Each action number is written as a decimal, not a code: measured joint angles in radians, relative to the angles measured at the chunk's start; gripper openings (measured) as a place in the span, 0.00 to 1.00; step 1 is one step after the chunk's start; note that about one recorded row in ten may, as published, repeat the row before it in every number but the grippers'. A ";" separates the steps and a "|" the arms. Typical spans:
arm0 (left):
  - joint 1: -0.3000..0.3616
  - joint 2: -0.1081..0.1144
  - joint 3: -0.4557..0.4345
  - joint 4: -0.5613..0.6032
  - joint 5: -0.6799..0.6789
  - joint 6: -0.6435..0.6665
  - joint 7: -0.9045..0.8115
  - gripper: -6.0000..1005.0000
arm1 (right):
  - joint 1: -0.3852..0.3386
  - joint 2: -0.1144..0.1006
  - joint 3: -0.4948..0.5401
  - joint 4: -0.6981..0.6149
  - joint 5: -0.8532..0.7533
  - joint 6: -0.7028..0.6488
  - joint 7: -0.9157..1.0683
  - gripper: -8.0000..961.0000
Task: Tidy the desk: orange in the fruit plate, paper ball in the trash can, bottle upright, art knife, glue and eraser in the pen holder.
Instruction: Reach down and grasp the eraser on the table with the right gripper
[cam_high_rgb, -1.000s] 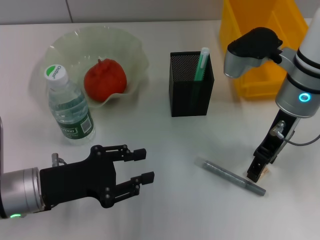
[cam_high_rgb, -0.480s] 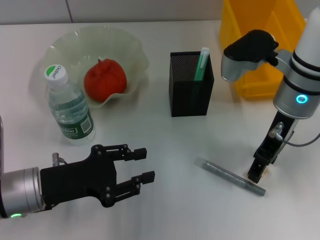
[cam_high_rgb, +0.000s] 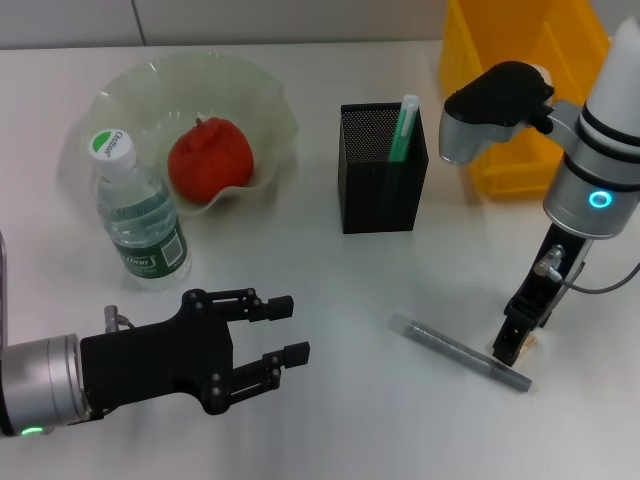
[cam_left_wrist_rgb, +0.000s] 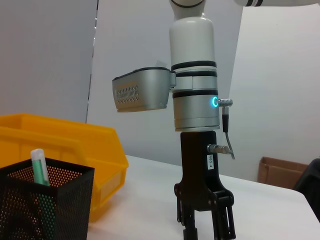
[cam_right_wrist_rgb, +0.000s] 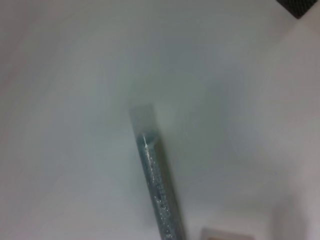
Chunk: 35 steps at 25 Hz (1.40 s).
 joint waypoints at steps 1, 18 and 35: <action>0.000 0.000 0.000 0.000 0.000 0.000 0.000 0.49 | 0.000 0.000 0.000 0.000 0.000 0.001 0.000 0.76; 0.000 0.000 0.000 0.000 0.000 0.000 0.000 0.48 | 0.009 0.001 -0.002 0.023 0.001 0.013 0.000 0.76; 0.000 0.000 0.000 -0.008 0.000 -0.009 0.000 0.48 | 0.017 0.002 -0.001 0.033 0.002 0.025 -0.007 0.61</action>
